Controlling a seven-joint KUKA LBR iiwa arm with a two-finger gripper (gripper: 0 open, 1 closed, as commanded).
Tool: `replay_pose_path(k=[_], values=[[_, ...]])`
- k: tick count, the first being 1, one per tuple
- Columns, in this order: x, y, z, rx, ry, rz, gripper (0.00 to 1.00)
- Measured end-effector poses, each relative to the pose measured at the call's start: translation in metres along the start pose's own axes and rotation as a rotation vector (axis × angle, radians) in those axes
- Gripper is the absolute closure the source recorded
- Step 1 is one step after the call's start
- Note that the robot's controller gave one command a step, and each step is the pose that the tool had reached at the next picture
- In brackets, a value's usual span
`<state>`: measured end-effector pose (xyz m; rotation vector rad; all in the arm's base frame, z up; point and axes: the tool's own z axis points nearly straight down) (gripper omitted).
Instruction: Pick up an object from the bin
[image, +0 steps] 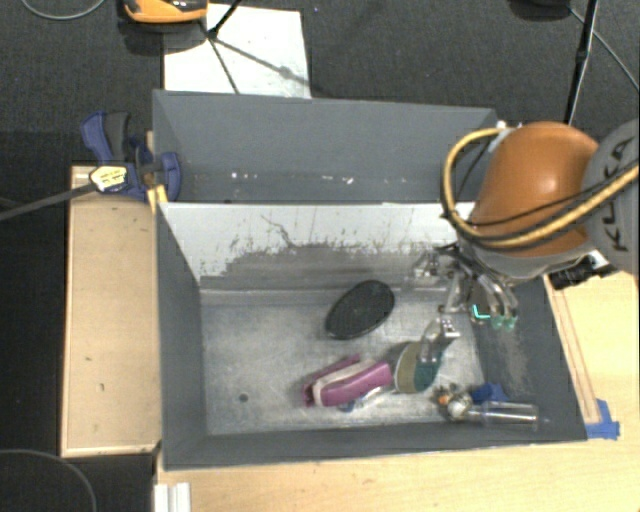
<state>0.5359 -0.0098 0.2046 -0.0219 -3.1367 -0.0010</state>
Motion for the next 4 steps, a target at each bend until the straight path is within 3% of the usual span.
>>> replay_pose_path(k=[1, 2, 3, 4], values=[[0.013, -0.016, 0.123, -0.001, 0.018, 0.084, 0.00], [0.021, 0.014, 0.131, 0.004, -0.015, -0.307, 0.00], [0.043, -0.005, 0.121, 0.002, -0.002, -0.652, 0.00], [0.042, 0.065, 0.118, -0.001, -0.010, -0.635, 0.00]])
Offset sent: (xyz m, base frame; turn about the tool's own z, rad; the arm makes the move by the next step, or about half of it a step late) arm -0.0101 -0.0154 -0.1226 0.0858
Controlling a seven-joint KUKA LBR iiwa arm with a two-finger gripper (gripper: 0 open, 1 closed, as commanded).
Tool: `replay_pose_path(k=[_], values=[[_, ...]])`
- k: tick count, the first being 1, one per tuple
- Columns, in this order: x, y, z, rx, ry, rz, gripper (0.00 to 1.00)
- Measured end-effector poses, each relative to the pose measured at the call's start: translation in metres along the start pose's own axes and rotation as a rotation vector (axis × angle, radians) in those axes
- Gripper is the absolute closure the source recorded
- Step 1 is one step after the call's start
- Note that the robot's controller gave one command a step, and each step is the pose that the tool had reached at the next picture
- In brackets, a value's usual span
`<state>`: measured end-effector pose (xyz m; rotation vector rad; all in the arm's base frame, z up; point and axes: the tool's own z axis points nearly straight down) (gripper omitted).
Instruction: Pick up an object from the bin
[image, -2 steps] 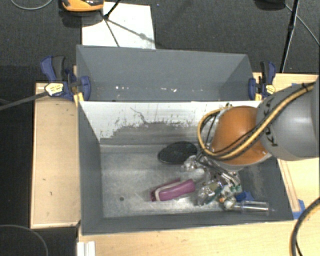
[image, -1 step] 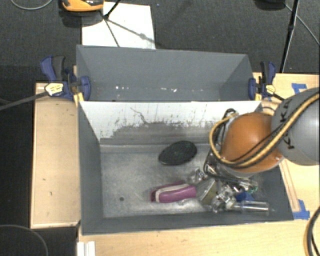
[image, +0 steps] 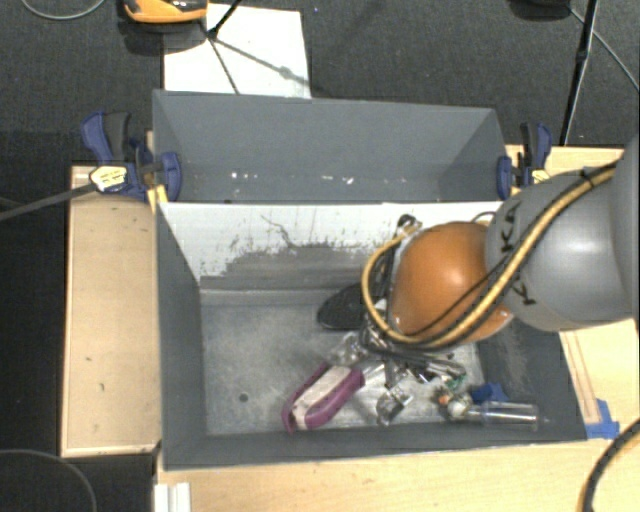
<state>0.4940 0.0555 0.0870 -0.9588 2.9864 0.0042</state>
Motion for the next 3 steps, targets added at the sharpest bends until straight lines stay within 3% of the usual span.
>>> replay_pose_path(k=[1, 2, 3], values=[[-0.060, 0.030, 0.015, 0.003, -0.003, -0.195, 0.00], [-0.063, 0.029, 0.012, 0.006, -0.012, -0.190, 1.00], [-0.076, 0.024, -0.106, 0.005, -0.003, -0.212, 1.00]])
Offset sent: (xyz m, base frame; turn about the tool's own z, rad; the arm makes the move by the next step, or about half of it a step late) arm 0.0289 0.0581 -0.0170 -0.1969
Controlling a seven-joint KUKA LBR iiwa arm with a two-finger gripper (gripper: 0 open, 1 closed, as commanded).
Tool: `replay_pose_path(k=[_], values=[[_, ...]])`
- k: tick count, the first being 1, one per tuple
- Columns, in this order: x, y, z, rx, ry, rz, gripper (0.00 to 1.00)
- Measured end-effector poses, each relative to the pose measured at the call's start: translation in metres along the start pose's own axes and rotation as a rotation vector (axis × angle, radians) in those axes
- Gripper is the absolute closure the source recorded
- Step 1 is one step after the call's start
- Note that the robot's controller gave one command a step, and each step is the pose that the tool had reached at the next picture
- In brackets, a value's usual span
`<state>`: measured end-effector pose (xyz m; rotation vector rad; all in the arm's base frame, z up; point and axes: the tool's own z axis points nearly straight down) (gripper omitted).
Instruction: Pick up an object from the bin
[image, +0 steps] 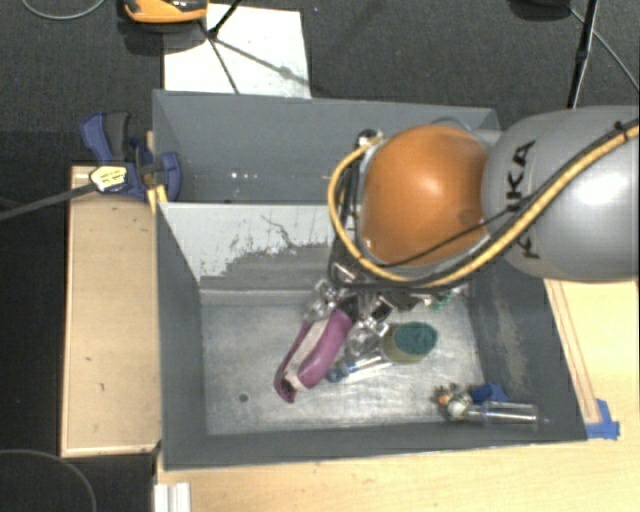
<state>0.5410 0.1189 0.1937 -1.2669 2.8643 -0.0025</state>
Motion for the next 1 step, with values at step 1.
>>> replay_pose_path(k=[1], values=[[0.0233, -0.0292, -0.1161, 0.001, 0.001, -0.245, 1.00]])
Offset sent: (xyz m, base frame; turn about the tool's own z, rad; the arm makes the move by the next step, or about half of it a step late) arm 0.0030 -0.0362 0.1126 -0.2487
